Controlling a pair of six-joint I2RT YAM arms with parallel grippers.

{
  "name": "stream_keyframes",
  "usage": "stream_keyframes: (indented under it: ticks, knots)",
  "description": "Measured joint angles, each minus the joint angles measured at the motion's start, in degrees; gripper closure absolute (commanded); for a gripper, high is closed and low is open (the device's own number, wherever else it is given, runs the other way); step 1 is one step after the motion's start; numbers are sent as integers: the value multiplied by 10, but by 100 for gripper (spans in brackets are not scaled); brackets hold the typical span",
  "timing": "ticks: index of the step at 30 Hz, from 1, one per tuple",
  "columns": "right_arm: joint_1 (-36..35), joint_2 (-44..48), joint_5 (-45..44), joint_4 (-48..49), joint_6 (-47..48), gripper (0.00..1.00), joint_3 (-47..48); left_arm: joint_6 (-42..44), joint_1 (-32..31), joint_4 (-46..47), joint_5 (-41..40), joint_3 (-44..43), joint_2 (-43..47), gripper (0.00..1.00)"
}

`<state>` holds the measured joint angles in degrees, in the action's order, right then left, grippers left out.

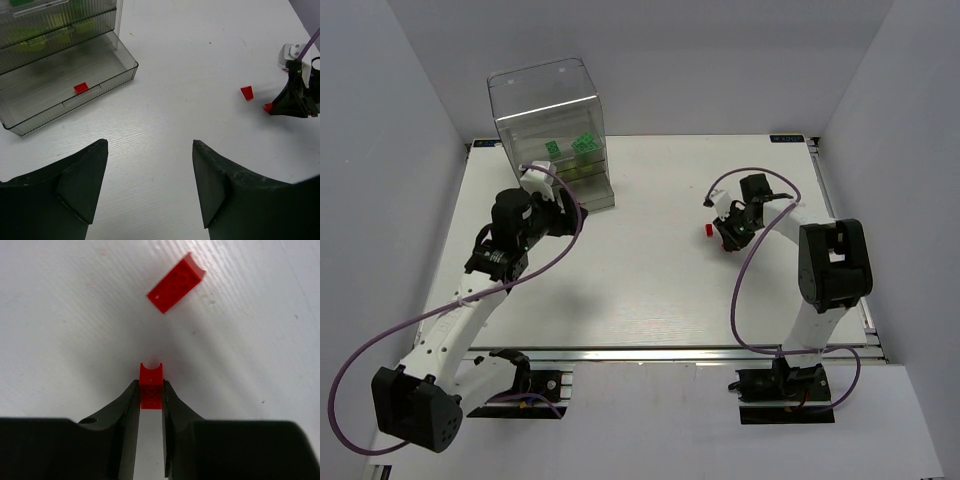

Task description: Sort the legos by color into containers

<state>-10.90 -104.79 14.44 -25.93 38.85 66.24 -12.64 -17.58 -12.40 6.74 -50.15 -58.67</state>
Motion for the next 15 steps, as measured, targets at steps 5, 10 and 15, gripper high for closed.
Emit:
stream_keyframes:
  ticks: [5,10,15]
  knots:
    - [-21,27,57,-56,4,100,33,0,0,10,-1,7,28,22]
    - [-124,2,100,-75,-13,100,201,2,0,27,-15,29,72,22]
    - [-229,-111,120,-59,-49,100,422,6,0,51,-65,64,128,18]
